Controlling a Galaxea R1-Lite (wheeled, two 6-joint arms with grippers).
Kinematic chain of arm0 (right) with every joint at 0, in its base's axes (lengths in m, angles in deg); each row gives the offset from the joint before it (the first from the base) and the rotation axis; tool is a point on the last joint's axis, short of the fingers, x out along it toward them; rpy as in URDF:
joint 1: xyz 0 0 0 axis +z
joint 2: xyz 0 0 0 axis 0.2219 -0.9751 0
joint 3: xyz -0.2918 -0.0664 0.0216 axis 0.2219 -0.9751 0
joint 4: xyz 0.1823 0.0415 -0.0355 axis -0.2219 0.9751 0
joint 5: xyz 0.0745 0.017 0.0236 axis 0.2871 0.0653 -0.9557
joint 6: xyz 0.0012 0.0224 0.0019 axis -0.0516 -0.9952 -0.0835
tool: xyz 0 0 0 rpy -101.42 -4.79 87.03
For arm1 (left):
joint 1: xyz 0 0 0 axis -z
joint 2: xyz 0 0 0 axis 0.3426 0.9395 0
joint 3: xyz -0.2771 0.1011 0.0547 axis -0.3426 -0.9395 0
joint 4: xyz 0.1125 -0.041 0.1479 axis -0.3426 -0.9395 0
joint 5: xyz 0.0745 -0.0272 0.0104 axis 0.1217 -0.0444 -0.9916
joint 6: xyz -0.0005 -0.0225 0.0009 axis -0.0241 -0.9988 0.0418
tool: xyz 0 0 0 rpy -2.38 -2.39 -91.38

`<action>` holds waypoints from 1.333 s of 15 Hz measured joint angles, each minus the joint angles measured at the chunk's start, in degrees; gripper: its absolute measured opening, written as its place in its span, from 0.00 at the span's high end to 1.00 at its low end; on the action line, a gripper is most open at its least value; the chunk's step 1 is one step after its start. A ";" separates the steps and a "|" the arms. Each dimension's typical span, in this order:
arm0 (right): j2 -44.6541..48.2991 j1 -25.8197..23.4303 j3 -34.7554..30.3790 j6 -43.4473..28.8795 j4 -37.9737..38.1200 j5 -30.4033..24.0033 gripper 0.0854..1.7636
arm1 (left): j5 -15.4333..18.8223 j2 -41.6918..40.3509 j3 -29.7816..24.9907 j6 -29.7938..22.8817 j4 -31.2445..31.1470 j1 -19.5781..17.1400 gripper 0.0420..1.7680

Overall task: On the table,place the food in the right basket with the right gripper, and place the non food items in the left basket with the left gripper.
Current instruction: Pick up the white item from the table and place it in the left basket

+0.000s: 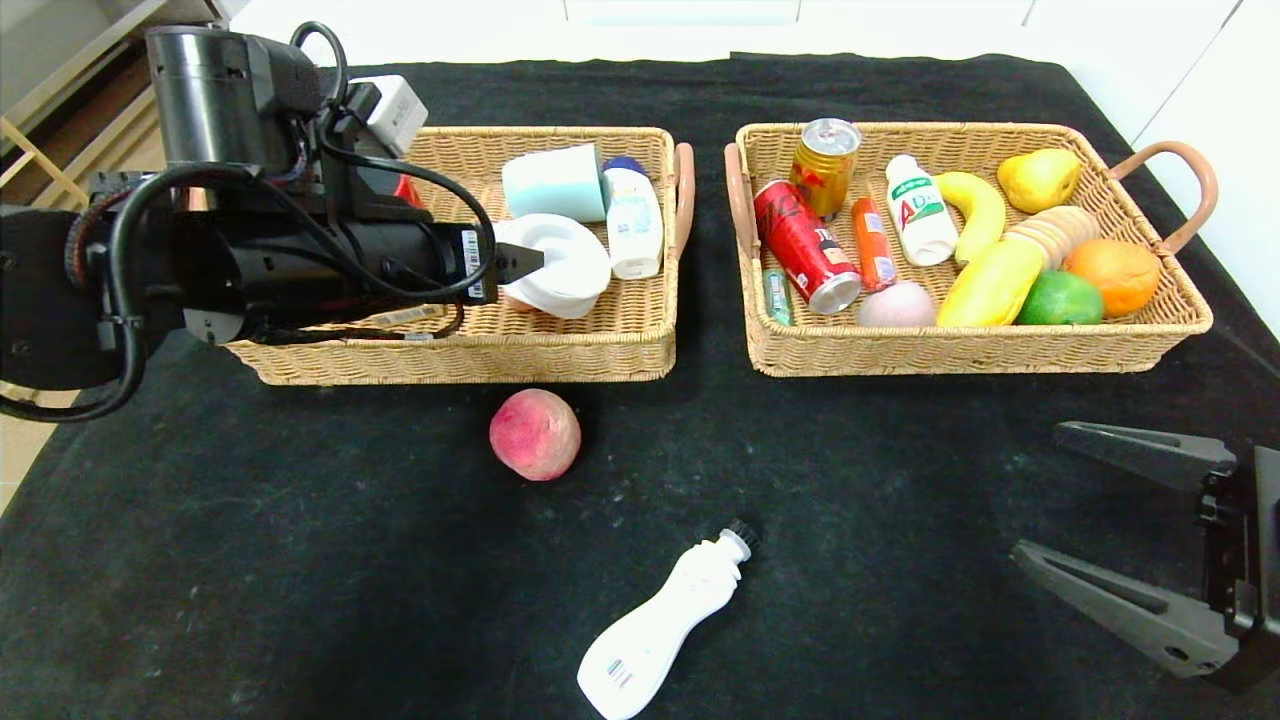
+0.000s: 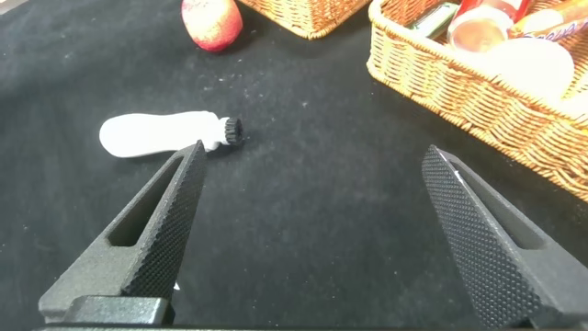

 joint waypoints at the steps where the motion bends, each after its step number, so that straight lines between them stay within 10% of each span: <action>1: 0.00 0.00 0.00 -0.02 0.00 0.00 0.03 | 0.00 -0.27 -0.11 0.16 -0.29 0.11 0.20; 20: -0.18 -0.49 0.33 -0.06 0.02 0.00 0.03 | -2.10 -11.08 -18.27 14.52 -0.96 21.32 0.05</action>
